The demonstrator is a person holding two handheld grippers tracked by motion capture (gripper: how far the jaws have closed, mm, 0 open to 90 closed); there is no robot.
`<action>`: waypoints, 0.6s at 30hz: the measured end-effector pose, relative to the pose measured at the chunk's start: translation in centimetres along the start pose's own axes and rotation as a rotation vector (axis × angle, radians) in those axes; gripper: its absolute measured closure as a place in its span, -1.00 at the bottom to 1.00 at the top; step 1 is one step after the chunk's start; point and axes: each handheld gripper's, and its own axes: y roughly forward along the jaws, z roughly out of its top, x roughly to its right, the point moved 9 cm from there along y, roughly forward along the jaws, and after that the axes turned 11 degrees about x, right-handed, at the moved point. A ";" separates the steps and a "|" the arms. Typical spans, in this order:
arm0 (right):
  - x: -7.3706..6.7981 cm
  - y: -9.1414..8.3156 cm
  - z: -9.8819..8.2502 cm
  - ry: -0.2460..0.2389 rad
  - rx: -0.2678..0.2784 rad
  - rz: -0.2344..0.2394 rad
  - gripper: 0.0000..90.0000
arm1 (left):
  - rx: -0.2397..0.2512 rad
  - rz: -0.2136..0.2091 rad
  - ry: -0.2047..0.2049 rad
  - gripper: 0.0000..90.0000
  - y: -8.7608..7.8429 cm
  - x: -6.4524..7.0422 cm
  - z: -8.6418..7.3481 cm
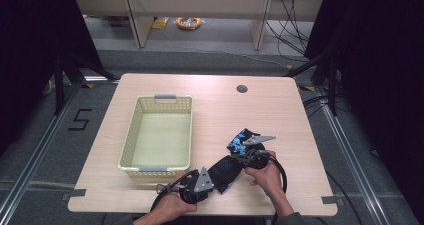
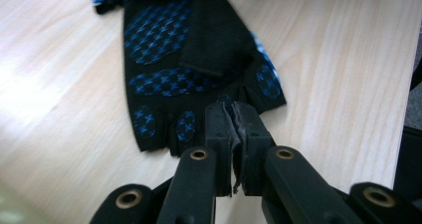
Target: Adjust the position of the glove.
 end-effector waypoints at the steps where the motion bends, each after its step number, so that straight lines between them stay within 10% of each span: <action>1: -0.4 -0.8 0.1 0.016 0.028 -0.003 0.96 | 0.009 0.011 0.005 0.90 -0.5 -0.5 0.0; 6: -1.8 -2.3 -0.4 0.096 0.076 -0.008 0.96 | 0.026 0.020 -0.003 0.91 -1.1 -0.9 -0.1; 18: -2.0 -3.7 -4.0 0.073 0.005 -0.050 0.95 | -0.022 -0.012 0.059 0.89 -0.7 0.1 -1.2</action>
